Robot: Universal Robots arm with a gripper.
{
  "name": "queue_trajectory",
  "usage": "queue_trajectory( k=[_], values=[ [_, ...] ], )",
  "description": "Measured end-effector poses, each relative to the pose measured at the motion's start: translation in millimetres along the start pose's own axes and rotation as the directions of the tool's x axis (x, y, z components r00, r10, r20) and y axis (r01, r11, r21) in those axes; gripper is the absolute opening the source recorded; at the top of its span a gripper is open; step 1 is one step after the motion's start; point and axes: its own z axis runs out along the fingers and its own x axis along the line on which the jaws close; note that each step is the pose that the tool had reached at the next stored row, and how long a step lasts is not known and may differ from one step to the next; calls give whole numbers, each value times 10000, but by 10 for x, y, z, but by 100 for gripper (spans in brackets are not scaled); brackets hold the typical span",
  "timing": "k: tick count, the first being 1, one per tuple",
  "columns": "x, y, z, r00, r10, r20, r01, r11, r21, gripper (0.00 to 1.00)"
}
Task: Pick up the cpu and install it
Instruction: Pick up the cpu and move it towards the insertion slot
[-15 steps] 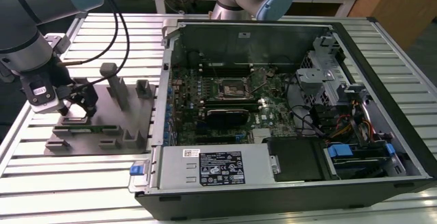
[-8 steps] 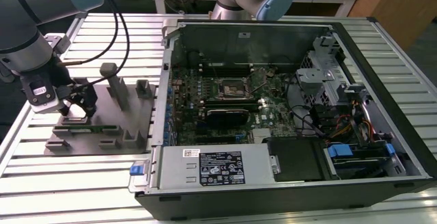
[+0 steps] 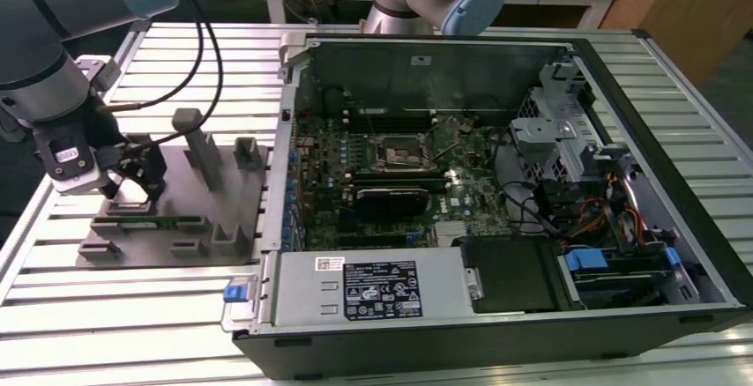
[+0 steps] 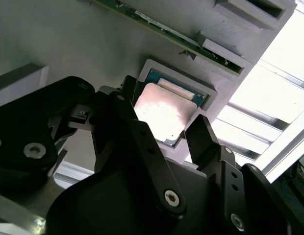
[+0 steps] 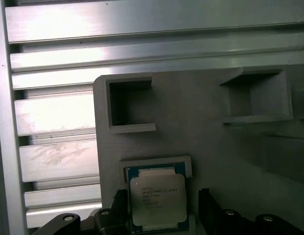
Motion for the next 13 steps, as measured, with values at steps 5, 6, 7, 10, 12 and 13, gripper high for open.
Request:
queue_trajectory(
  k=[5, 6, 7, 10, 12, 13],
  values=[
    [-1, 1, 1, 10000, 2, -75, -2, 10000, 7, 68],
    [-1, 1, 1, 10000, 2, -75, -2, 10000, 7, 68],
    [-2, 1, 2, 10000, 2, -74, -2, 10000, 7, 68],
    [-3, 1, 1, 10000, 2, -75, -2, 10000, 7, 68],
    [-3, 1, 1, 10000, 2, -77, -2, 10000, 8, 60],
    [-3, 1, 0, 10000, 2, -78, -2, 10000, 9, 55]
  ],
)
